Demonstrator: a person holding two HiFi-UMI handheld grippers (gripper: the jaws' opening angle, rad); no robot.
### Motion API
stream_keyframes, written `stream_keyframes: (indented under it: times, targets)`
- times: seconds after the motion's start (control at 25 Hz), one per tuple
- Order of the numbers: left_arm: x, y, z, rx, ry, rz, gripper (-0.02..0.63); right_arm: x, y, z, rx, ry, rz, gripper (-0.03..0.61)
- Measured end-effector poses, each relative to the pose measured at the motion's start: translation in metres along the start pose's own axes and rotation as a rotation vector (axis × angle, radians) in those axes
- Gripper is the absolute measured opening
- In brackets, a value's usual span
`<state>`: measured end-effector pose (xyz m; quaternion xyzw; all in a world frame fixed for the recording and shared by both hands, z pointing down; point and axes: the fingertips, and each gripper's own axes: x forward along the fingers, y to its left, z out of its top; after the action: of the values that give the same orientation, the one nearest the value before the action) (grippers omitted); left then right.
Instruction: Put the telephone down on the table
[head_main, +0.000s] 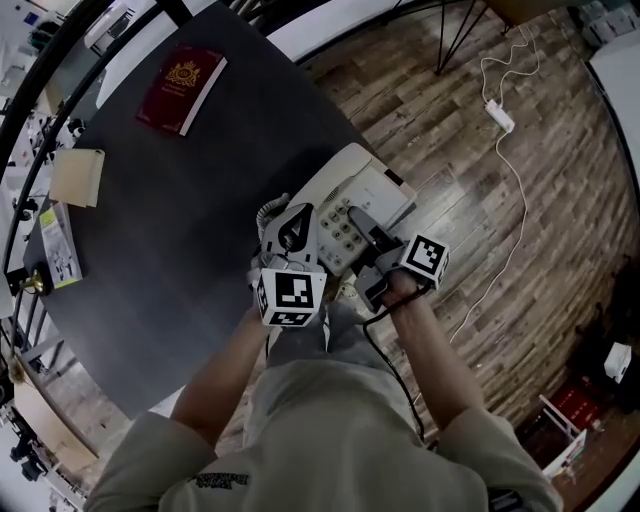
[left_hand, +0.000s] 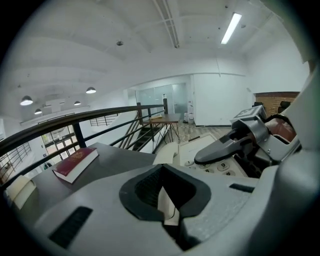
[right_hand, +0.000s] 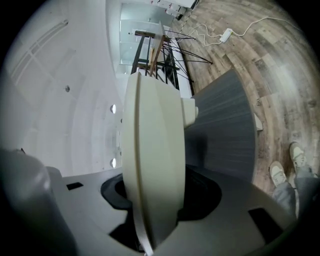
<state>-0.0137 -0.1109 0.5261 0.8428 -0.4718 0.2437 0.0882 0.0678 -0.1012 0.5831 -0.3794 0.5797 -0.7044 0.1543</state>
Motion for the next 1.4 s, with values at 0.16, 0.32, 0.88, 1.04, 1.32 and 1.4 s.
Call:
stream_keyframes:
  times: [0.16, 0.32, 0.88, 1.04, 1.32, 1.4]
  targets:
    - [0.007, -0.001, -0.018, -0.022, 0.060, -0.016, 0.003, -0.001, -0.008, 0.000, -0.045, -0.009, -0.059, 0.196]
    - [0.011, -0.008, -0.035, 0.013, 0.102, -0.036, 0.003, 0.000, -0.009, 0.000, -0.087, -0.025, -0.099, 0.196]
    - [0.010, -0.015, -0.041, -0.002, 0.049, -0.053, 0.003, -0.002, -0.014, -0.002, -0.068, -0.083, -0.278, 0.204]
    - [0.010, -0.019, -0.041, 0.066, 0.042, -0.042, 0.003, -0.006, -0.015, -0.004, -0.088, -0.056, -0.371, 0.220]
    - [0.014, -0.022, -0.041, 0.012, 0.067, -0.051, 0.003, -0.019, -0.034, -0.020, -0.127, 0.058, -0.526, 0.276]
    - [0.015, -0.025, -0.041, 0.018, 0.074, -0.054, 0.003, -0.023, -0.040, -0.020, -0.140, 0.075, -0.560, 0.288]
